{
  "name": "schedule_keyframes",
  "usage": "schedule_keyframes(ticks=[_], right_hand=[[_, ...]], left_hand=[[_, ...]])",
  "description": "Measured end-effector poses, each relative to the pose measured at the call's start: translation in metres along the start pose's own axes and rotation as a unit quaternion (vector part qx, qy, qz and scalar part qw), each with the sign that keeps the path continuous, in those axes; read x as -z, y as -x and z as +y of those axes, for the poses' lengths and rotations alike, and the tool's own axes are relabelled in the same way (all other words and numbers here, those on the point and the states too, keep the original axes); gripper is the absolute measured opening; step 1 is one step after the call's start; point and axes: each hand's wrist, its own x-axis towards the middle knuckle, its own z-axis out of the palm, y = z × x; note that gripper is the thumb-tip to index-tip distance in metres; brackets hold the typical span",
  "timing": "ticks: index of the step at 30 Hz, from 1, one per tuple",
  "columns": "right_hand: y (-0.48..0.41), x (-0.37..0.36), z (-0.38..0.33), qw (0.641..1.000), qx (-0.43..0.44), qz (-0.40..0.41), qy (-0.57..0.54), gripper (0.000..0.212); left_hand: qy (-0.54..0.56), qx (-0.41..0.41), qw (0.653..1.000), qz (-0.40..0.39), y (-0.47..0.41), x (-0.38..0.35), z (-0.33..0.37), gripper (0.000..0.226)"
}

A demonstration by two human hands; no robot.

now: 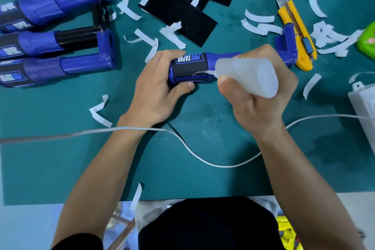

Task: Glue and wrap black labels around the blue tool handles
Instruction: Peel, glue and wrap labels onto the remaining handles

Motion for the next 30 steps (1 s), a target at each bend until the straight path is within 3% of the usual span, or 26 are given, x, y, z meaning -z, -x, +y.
schedule_keyframes(ticks=[30], right_hand=[[-0.007, 0.018, -0.009, 0.995, 0.011, 0.023, 0.092, 0.019]], left_hand=[[0.002, 0.013, 1.0, -0.008, -0.001, 0.002, 0.002, 0.06]])
